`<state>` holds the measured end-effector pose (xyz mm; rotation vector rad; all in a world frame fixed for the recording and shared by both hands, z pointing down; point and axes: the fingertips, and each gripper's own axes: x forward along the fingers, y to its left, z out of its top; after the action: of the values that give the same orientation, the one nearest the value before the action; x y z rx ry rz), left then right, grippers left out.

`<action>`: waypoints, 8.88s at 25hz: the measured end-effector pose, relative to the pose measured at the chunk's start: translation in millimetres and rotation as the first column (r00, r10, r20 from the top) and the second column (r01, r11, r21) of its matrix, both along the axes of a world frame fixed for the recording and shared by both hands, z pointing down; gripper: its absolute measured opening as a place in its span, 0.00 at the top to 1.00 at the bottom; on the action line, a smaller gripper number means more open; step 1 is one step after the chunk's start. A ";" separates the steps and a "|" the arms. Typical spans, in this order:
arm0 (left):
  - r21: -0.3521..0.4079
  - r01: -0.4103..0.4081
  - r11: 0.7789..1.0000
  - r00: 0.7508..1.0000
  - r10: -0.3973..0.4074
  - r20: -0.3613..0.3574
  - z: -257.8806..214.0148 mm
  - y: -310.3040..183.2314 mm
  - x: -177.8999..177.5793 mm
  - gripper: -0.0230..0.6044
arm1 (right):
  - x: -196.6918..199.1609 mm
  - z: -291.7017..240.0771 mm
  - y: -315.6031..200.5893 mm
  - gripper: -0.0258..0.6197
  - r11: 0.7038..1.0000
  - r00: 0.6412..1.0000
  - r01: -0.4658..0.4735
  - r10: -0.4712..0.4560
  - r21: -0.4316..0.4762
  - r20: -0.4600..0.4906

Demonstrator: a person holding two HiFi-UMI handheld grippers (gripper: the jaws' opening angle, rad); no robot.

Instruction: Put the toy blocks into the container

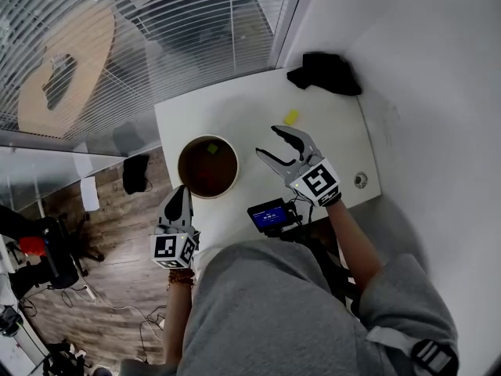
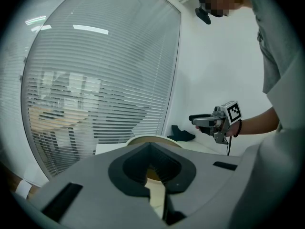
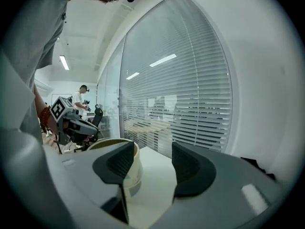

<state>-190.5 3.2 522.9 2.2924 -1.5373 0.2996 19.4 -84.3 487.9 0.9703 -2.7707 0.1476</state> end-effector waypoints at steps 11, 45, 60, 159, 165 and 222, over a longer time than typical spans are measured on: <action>-0.004 -0.006 1.000 1.000 0.006 0.005 0.4 0.6 2.5 0.95 | 54.5 37.6 -23.9 0.56 0.997 0.981 -0.078 0.080 0.016 -0.178; -0.034 0.000 0.999 1.000 0.001 0.031 0.9 2.3 -4.8 0.95 | 122.4 232.0 -96.5 0.43 0.910 0.885 -0.126 -0.076 -0.394 -0.459; -0.048 0.008 0.999 0.999 -0.007 0.035 5.5 2.5 -6.9 0.95 | 133.7 269.1 -104.3 0.43 0.849 0.894 -0.219 -0.023 -0.481 -0.447; -0.015 0.029 0.999 0.999 -0.029 -0.033 -2.7 5.6 -3.4 0.95 | -52.4 -1.6 -11.8 0.53 0.989 0.975 0.144 -0.140 0.010 -0.175; -0.021 0.015 1.000 0.999 -0.015 -0.035 -0.6 7.3 2.3 0.95 | -69.6 5.2 7.5 0.53 0.981 0.967 0.194 -0.194 -0.012 -0.167; 0.133 0.021 0.991 0.997 -0.032 0.076 -40.7 -6.6 12.5 0.95 | -81.6 -35.6 37.1 0.94 0.978 0.991 0.121 -0.110 0.170 -0.074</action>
<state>-178.0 -3.4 482.2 2.3842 -1.6709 0.2914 -62.2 -47.2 452.3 0.8327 -2.8078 -0.1428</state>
